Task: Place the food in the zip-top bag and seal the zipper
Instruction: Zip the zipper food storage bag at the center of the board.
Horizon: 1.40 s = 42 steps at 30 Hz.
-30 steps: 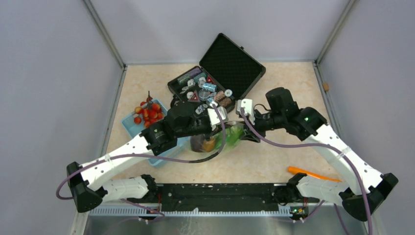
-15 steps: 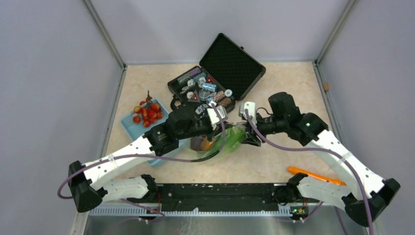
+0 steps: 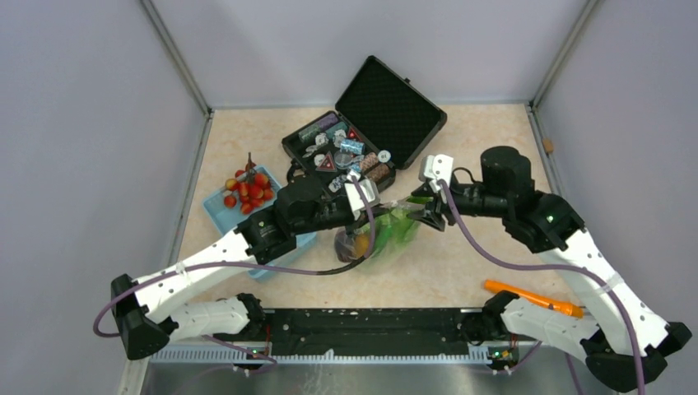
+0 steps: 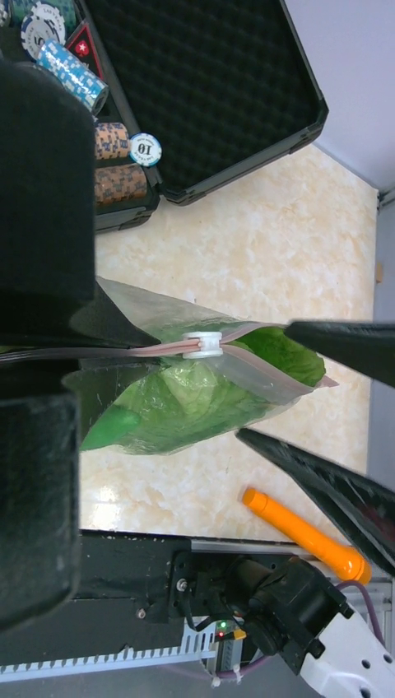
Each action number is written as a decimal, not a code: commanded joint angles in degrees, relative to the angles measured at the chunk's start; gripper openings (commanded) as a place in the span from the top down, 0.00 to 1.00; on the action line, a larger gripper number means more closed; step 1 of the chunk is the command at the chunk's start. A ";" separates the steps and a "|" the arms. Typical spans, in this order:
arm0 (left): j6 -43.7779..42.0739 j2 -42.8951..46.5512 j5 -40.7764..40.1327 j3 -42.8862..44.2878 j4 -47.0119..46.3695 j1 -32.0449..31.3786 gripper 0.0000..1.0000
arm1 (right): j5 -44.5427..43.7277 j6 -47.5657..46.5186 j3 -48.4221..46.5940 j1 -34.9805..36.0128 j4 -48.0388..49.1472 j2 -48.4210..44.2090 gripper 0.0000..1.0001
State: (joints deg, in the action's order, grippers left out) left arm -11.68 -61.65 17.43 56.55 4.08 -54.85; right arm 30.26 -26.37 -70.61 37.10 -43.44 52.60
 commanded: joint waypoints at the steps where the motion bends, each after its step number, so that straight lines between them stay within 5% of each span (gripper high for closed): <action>1: -1.15 0.11 2.67 4.31 -2.14 0.02 1.00 | 3.62 -0.89 -0.73 0.34 5.74 3.14 0.51; 16: -2.09 -1.72 3.95 6.37 -0.32 0.03 1.00 | 8.55 -6.66 -6.07 0.32 2.76 8.37 0.47; 24: -2.11 -1.78 3.13 6.65 0.22 0.01 1.00 | 11.43 -8.99 -5.73 0.34 -0.54 10.23 0.66; 31: -2.10 -1.94 2.70 6.68 0.80 0.05 1.00 | 10.38 -8.37 -5.06 0.34 0.22 9.29 1.00; 42: -3.08 2.58 -8.16 2.88 7.46 1.67 1.00 | -5.29 -4.35 -4.88 0.25 -4.68 5.94 1.00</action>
State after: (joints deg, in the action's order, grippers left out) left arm -13.67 -63.68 16.32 60.12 8.19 -55.20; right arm 33.63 -32.23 -75.72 38.09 -45.58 61.87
